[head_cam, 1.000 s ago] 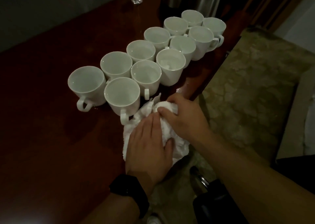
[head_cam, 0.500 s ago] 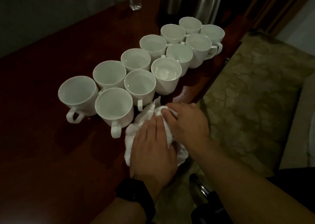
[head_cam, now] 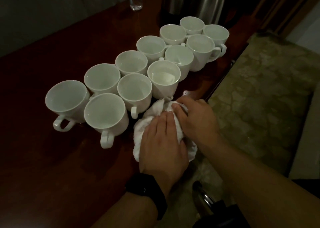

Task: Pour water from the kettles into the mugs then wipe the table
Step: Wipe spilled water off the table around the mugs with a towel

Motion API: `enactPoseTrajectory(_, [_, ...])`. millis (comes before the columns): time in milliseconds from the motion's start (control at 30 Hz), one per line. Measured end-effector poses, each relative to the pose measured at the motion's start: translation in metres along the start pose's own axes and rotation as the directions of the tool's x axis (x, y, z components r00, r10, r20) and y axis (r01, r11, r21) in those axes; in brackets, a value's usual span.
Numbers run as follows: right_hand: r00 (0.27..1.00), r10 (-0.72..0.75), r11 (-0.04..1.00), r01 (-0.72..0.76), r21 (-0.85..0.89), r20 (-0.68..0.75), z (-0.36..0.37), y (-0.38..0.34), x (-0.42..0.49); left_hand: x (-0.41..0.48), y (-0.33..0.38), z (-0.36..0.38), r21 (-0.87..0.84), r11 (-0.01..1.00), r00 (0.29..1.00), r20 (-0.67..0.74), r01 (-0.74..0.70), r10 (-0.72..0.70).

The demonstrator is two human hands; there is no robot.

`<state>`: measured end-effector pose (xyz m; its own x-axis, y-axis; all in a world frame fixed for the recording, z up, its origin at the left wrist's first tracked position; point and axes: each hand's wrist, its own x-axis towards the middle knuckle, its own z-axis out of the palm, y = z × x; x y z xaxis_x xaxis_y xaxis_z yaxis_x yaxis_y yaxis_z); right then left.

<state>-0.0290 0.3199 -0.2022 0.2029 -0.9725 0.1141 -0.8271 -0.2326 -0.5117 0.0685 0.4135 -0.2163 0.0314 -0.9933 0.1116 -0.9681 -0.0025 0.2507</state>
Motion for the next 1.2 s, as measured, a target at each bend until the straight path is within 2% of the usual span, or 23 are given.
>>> enactPoseTrajectory(133, [0.999, -0.025, 1.0, 0.025, -0.006, 0.024, 0.0, 0.007, 0.01, 0.007, 0.009, 0.001, -0.064, 0.997, 0.998, 0.051, 0.047, -0.044])
enactPoseTrajectory(233, [0.999, -0.014, 1.0, 0.013, 0.021, 0.034, 0.001, 0.009, 0.014, 0.012, 0.01, 0.002, 0.004, 0.999, 0.993, 0.112, 0.047, -0.047])
enactPoseTrajectory(367, [0.999, 0.046, 0.994, -0.048, 0.097, 0.026, 0.006, 0.007, 0.011, 0.011, 0.007, -0.001, 0.031, 0.999, 0.993, 0.106, 0.041, -0.044])
enactPoseTrajectory(467, [0.997, 0.066, 0.995, -0.07, 0.077, 0.046, 0.007, 0.002, 0.003, 0.002, 0.004, -0.009, -0.024, 0.999, 0.995, 0.097, 0.028, -0.025])
enactPoseTrajectory(700, [0.998, 0.057, 0.998, -0.056, 0.042, -0.01, 0.013, -0.022, -0.033, -0.031, -0.023, -0.021, -0.186, 0.98, 0.991, 0.098, -0.069, 0.088])
enactPoseTrajectory(967, [0.997, 0.074, 0.996, -0.072, -0.046, 0.031, 0.021, -0.058, -0.07, -0.058, -0.061, -0.033, -0.268, 0.945, 0.972, 0.092, -0.187, 0.218])
enactPoseTrajectory(1200, [0.966, 0.257, 0.965, -0.257, 0.059, 0.003, 0.038, -0.085, -0.097, -0.073, -0.1, -0.041, -0.39, 0.886, 0.936, 0.136, -0.252, 0.326])
